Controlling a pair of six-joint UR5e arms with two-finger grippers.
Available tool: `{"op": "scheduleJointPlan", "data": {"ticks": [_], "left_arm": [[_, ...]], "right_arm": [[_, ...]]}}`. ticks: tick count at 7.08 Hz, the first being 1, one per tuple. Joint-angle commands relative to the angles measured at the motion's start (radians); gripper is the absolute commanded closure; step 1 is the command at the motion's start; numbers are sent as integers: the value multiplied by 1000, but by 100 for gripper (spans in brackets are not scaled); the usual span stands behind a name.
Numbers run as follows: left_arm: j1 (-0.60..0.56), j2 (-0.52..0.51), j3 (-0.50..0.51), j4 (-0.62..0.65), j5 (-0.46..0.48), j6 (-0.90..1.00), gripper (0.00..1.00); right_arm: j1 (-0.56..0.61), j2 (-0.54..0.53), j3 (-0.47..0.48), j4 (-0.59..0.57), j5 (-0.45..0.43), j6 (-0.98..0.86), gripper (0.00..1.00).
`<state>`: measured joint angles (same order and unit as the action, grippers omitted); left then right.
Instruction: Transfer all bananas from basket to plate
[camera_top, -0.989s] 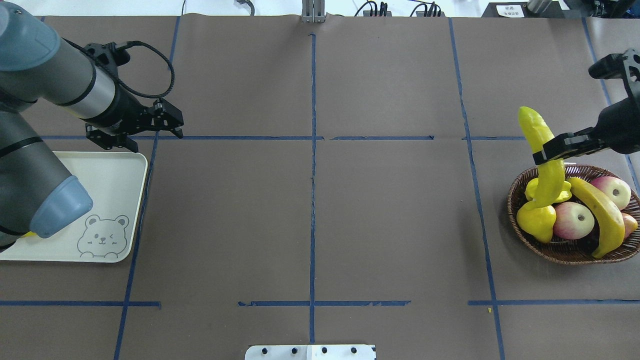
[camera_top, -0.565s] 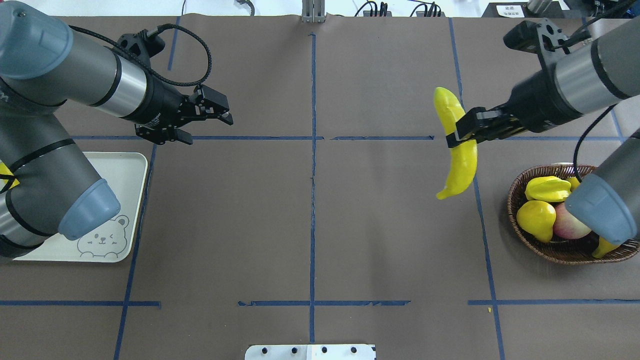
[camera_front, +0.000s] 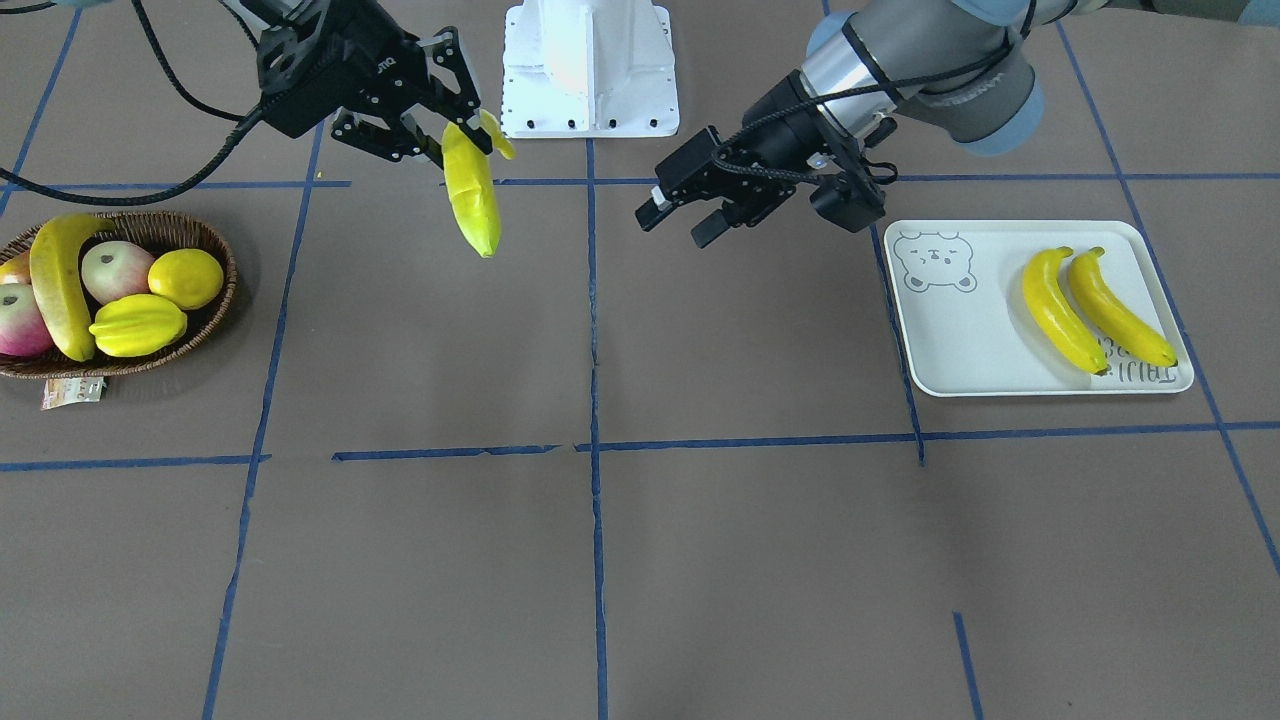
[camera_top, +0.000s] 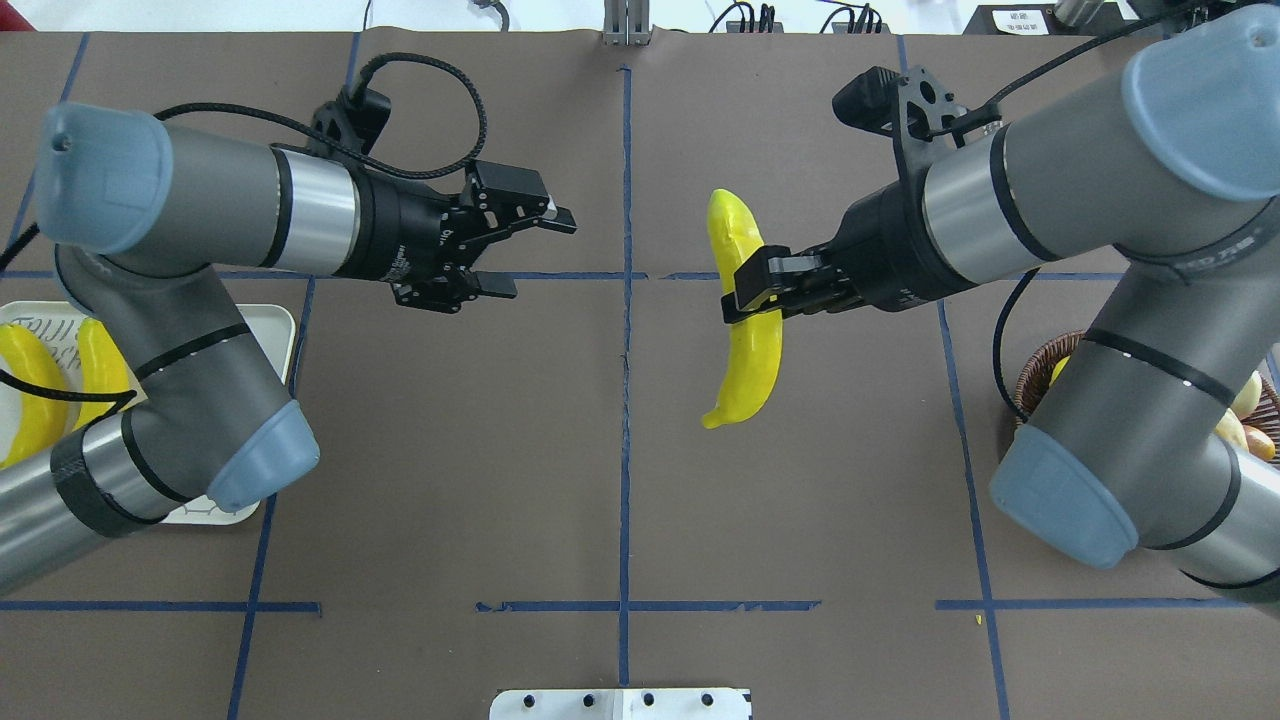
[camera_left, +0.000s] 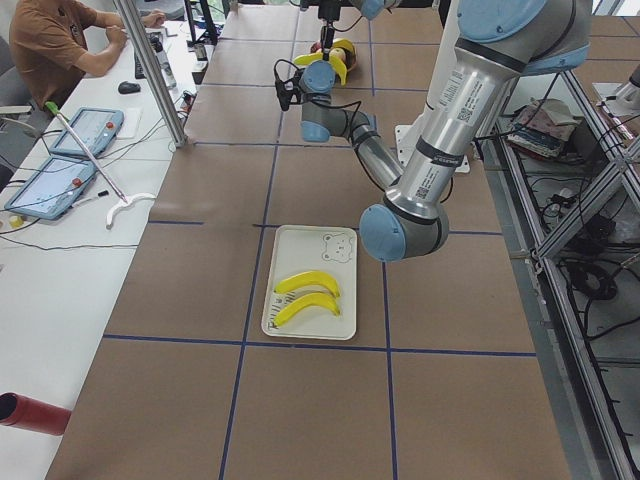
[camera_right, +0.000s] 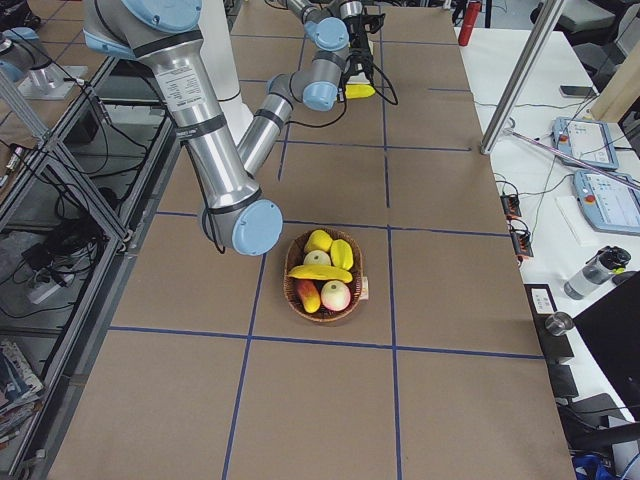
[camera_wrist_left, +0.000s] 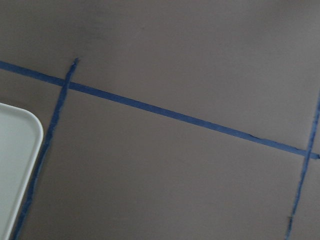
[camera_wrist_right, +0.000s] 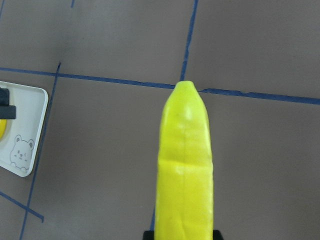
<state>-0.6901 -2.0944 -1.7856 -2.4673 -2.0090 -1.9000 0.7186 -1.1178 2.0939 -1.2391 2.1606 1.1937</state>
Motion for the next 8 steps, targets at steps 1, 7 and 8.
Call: {"op": "scheduleJointPlan", "data": {"ticks": [1, 7, 8], "left_arm": [[60, -50, 2, -28, 68, -60, 1], [110, -88, 5, -33, 70, -83, 7], [122, -93, 5, -33, 70, -82, 10]], "right_arm": [[-97, 10, 0, 56, -120, 47, 99], [-137, 19, 12, 58, -143, 58, 99], [-137, 19, 14, 58, -143, 58, 99]]}}
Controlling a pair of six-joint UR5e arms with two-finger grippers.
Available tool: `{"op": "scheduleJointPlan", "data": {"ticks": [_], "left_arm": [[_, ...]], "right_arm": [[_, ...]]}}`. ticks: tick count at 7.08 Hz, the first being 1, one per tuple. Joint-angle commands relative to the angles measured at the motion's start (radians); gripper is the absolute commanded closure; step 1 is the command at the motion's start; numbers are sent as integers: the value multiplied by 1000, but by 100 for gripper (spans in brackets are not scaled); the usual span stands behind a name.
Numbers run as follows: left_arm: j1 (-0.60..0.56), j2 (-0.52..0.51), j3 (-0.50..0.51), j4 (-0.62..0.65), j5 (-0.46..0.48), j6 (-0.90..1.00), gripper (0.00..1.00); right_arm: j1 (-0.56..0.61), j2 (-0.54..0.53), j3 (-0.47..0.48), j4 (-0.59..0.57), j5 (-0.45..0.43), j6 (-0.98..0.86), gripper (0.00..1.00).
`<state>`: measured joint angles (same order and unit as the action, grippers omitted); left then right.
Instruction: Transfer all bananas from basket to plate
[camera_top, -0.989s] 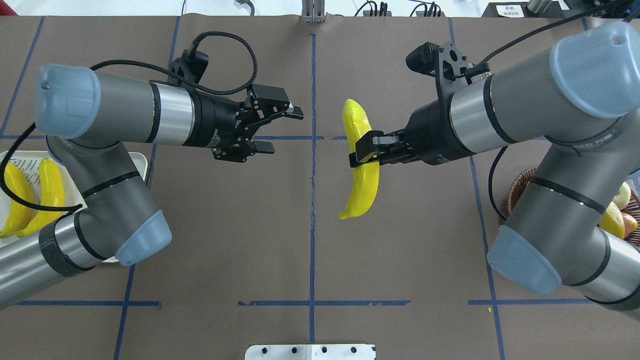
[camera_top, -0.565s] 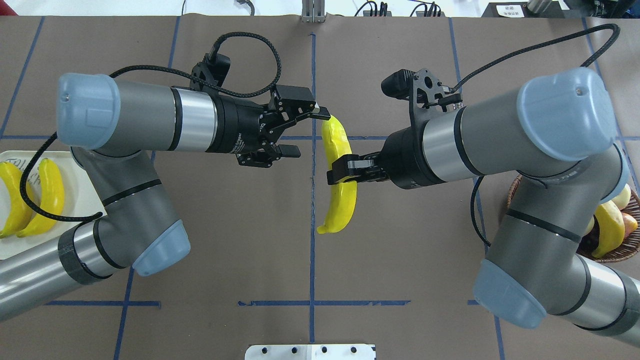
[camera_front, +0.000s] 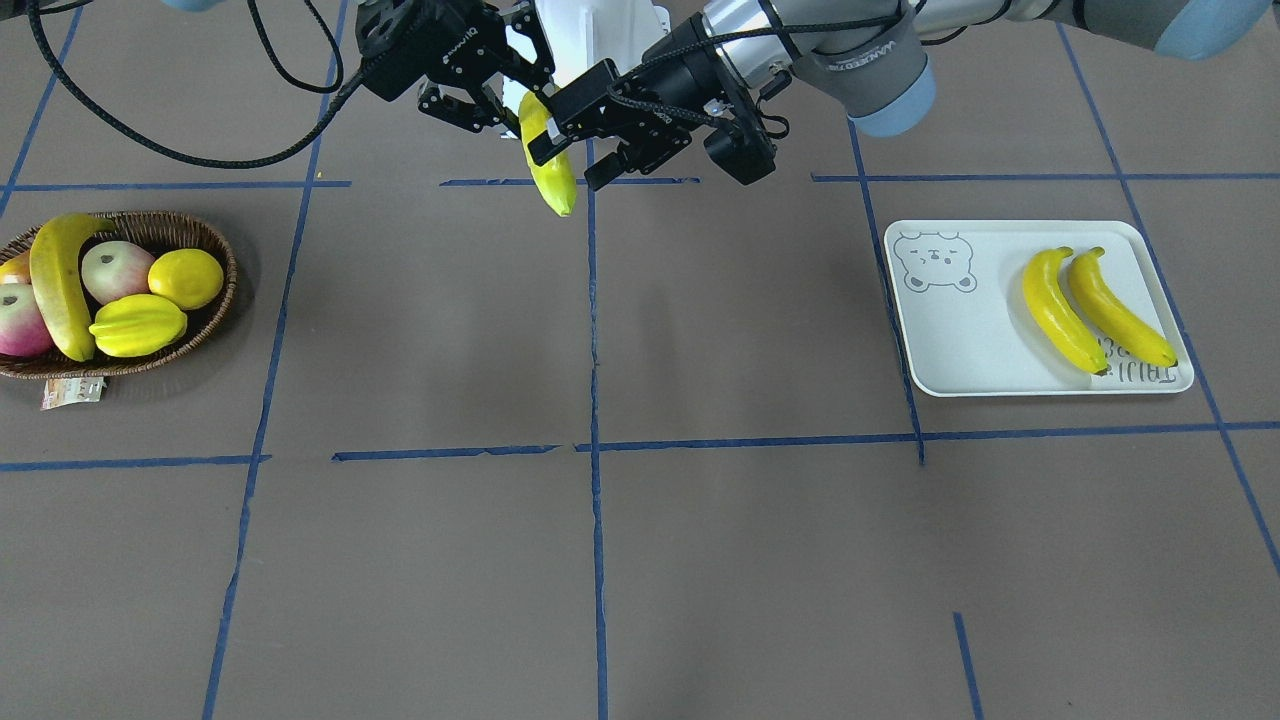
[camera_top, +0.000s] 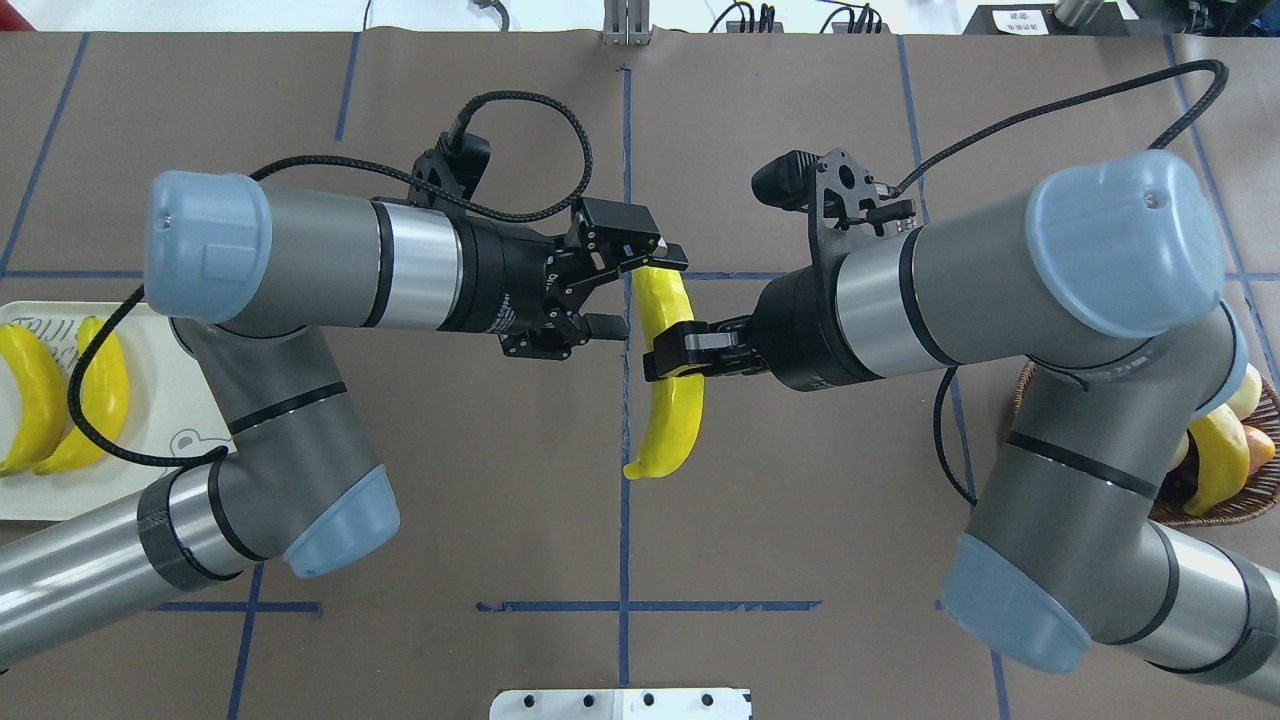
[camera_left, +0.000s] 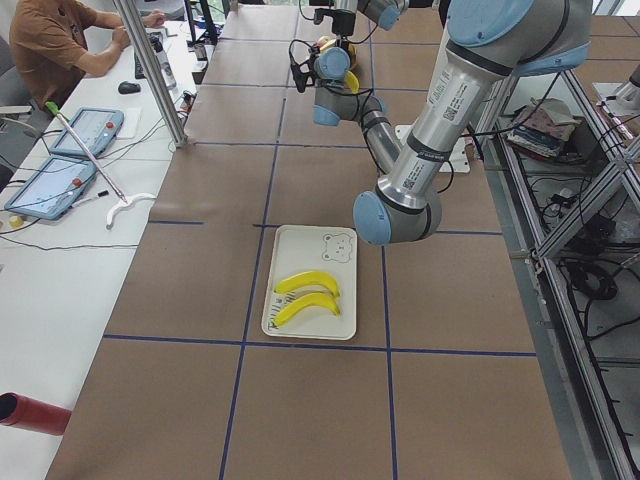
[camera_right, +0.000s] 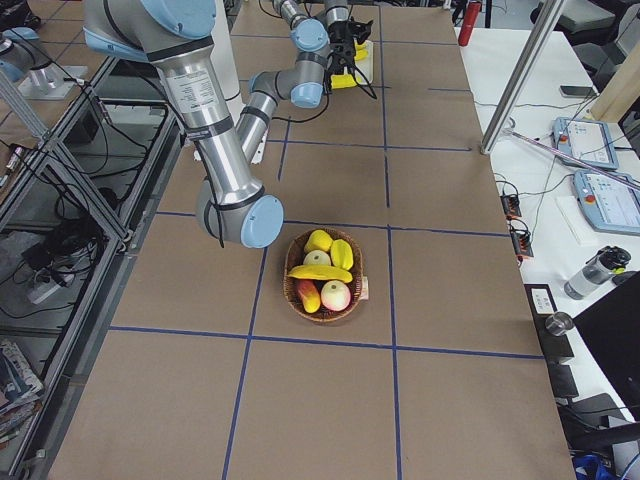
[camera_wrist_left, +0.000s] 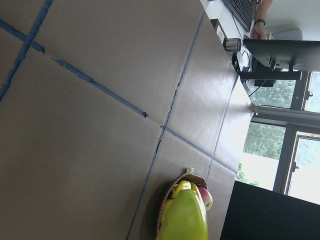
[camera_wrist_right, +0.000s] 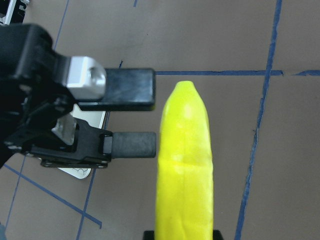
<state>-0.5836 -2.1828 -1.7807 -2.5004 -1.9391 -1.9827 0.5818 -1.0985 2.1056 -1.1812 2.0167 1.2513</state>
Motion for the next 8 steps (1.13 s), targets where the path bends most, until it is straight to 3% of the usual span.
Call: {"op": "scheduleJointPlan", "data": {"ticks": [1, 2, 4, 5, 7, 8], "left_arm": [[22, -5, -2, 0, 0, 1, 12], [24, -6, -3, 0, 0, 1, 27], [21, -3, -11, 0, 0, -1, 86], [19, 3, -11, 0, -1, 8, 100], [18, 5, -9, 0, -1, 12, 100], [16, 8, -6, 3, -1, 19, 100]], "right_arm": [[0, 0, 2, 0, 0, 0, 99], [0, -1, 4, 0, 0, 0, 99], [-2, -3, 4, 0, 2, 0, 98], [0, -3, 5, 0, 2, -1, 97], [0, -4, 16, 0, 4, 0, 1], [0, -10, 27, -1, 7, 2, 0]]}}
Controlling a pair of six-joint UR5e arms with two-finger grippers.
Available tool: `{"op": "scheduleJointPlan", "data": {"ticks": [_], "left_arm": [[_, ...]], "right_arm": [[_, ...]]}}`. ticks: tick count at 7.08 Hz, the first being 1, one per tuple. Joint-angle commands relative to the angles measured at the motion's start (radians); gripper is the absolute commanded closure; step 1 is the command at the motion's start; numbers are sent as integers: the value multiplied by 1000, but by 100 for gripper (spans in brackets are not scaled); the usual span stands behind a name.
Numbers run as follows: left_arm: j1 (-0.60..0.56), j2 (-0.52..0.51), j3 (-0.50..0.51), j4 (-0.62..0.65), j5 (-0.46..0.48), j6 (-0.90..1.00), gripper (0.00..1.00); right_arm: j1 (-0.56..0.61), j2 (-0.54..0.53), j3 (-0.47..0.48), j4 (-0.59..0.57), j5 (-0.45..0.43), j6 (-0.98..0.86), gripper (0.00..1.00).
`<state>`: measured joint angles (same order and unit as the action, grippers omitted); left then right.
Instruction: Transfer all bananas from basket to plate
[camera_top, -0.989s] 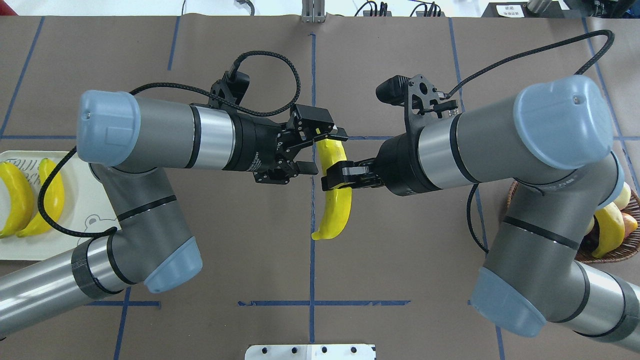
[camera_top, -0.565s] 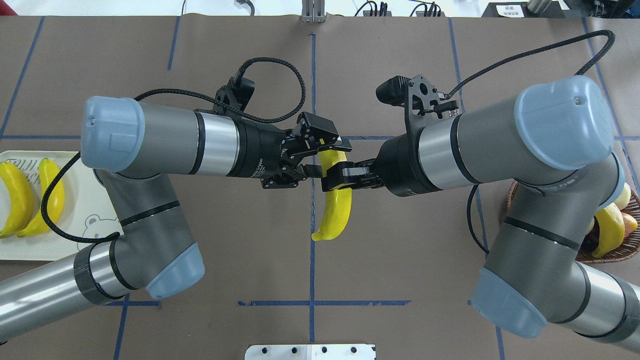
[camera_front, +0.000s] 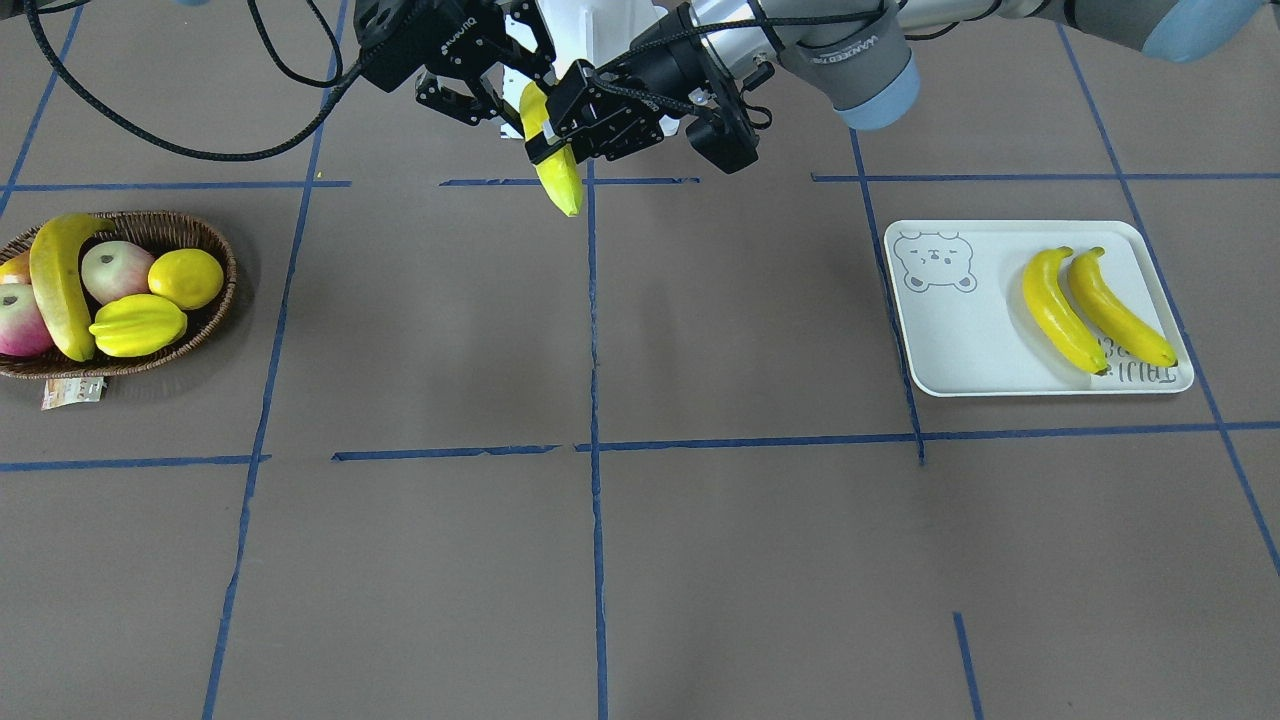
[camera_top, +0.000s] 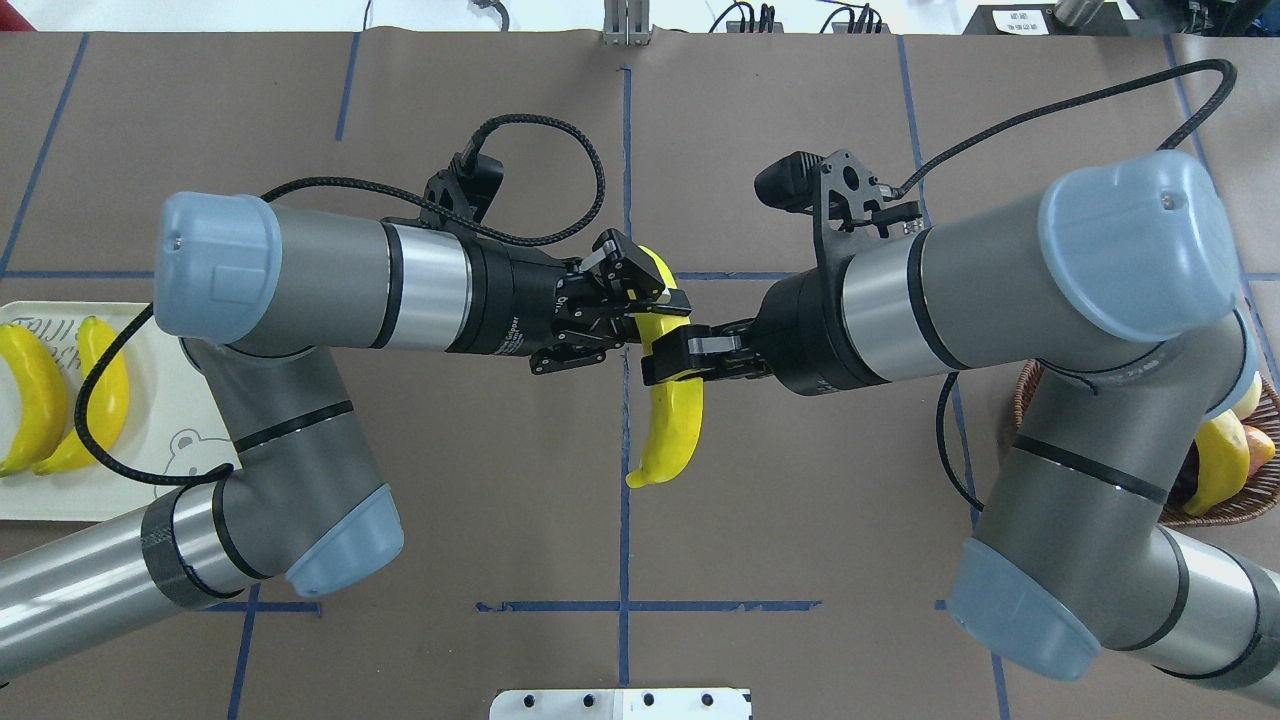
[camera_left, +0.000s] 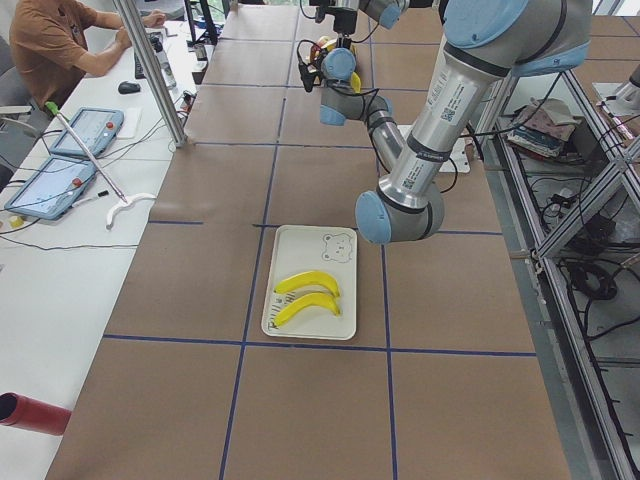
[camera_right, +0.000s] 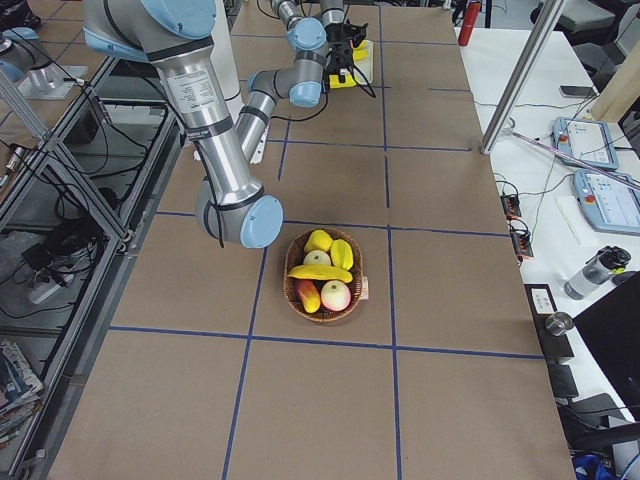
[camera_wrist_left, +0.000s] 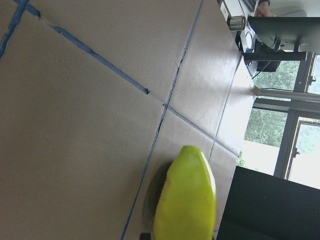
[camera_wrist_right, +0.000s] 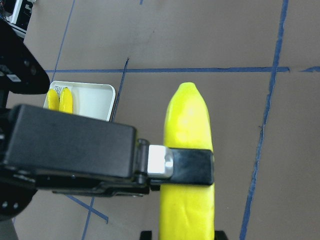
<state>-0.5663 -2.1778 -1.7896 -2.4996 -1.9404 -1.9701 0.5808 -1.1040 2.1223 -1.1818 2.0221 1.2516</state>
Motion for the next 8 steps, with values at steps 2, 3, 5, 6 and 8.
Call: {"op": "scheduleJointPlan", "data": {"ticks": [2, 3, 5, 6, 8], "left_arm": [[-24, 16, 15, 16, 0, 19, 100], [-42, 39, 25, 69, -9, 45, 100], [-61, 68, 4, 332, -11, 214, 100], [-76, 120, -32, 464, -12, 306, 100], [-160, 240, -124, 719, -52, 547, 100]], "right_arm": [[8, -28, 53, -7, 6, 38, 0], [10, -84, 100, -12, 6, 46, 0], [25, -234, 194, -7, 0, 46, 0], [30, -273, 200, -4, 3, 46, 0], [30, -333, 193, -1, 9, 43, 0]]}}
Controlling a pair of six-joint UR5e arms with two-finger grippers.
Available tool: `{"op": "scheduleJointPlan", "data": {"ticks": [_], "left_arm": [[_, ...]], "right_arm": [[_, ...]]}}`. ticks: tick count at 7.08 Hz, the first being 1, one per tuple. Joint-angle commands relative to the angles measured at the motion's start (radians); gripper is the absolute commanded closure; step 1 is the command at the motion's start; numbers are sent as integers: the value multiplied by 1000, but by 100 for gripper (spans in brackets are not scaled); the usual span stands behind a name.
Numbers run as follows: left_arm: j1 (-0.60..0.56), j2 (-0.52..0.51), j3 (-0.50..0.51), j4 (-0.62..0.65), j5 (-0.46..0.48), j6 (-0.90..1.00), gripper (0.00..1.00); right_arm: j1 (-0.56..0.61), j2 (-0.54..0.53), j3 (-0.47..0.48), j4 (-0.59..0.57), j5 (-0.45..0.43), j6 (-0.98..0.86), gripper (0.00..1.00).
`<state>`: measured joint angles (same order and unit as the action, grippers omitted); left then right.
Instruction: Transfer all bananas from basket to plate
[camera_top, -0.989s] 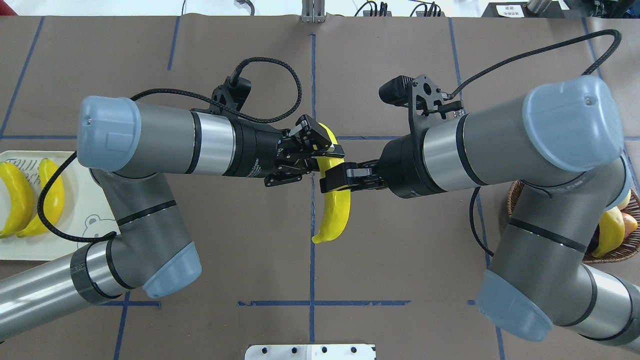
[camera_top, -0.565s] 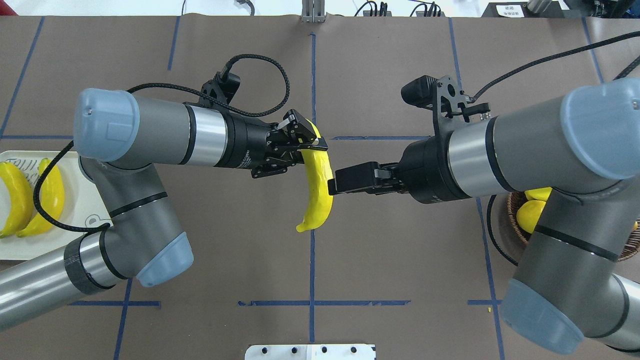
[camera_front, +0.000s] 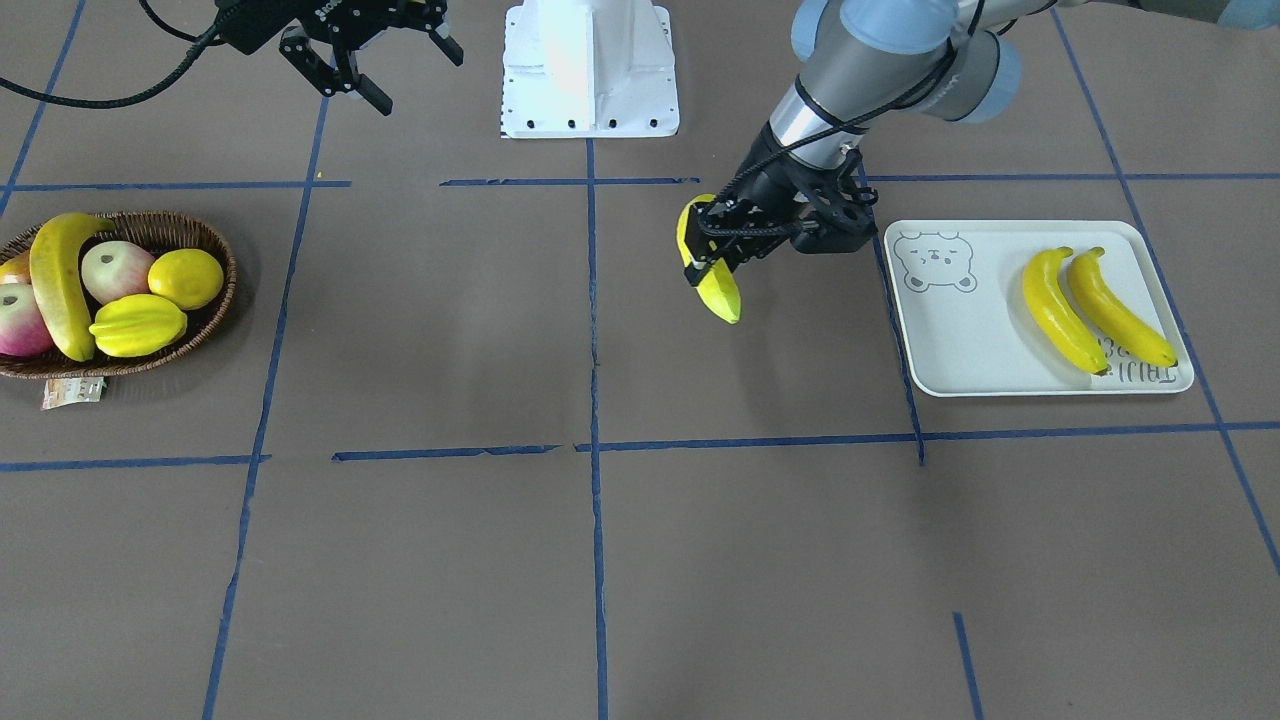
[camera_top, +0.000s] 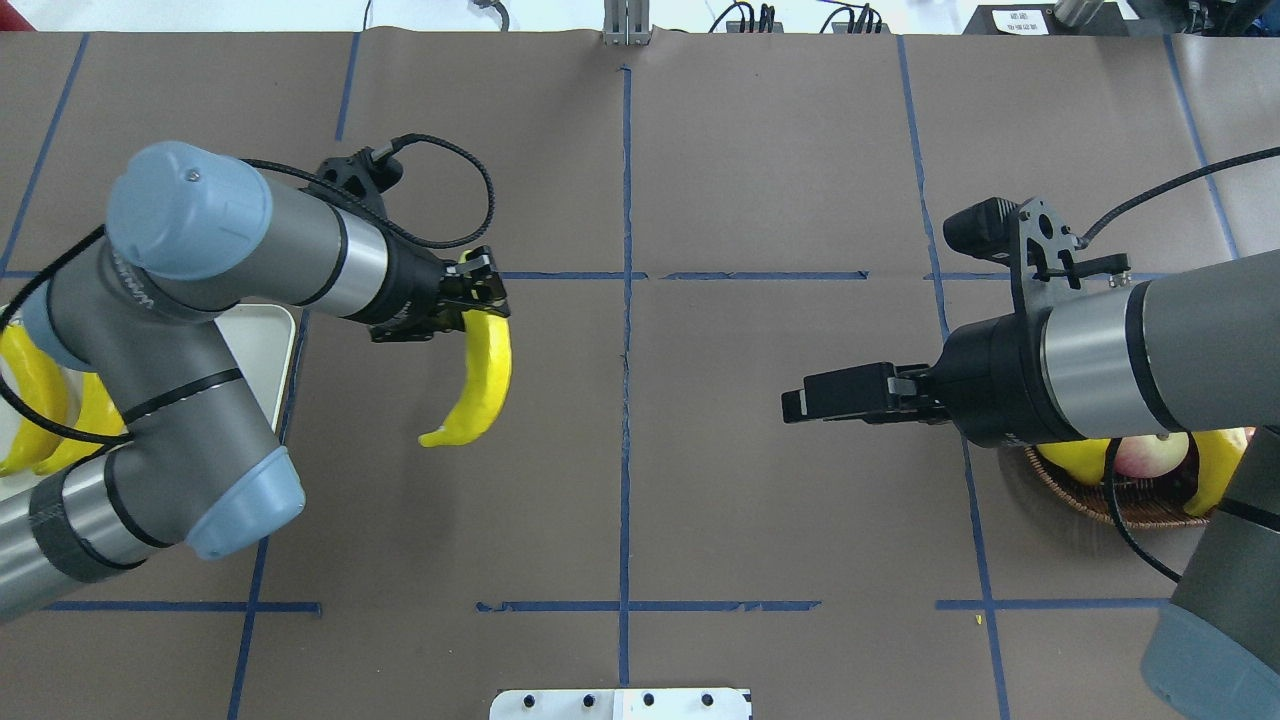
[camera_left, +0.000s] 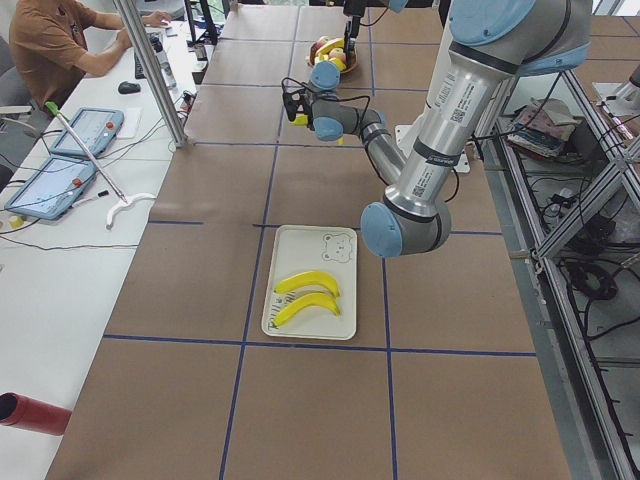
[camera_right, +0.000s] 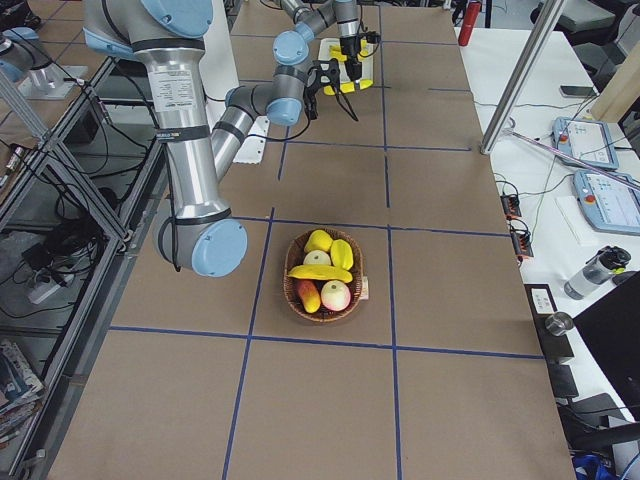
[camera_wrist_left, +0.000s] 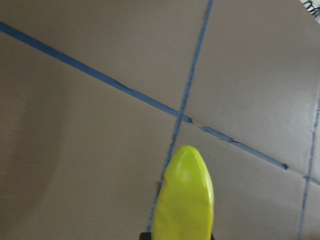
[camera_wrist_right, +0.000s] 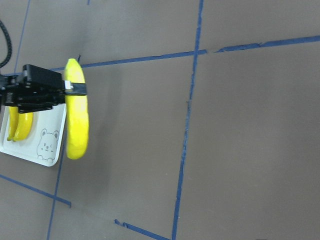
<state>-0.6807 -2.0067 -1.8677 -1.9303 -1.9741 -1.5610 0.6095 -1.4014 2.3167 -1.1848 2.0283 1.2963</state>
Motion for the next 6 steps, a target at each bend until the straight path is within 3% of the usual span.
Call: {"op": "scheduleJointPlan", "data": {"ticks": [1, 3, 6], "left_arm": [[-60, 163, -54, 171, -11, 235, 100], [-120, 294, -54, 166, -23, 317, 100], [-134, 338, 5, 163, -11, 319, 100]], "right_arm": [[13, -53, -5, -1, -23, -2, 0], [16, -91, 0, 2, -49, -2, 0], [13, -88, -3, 2, -57, -2, 0]]}}
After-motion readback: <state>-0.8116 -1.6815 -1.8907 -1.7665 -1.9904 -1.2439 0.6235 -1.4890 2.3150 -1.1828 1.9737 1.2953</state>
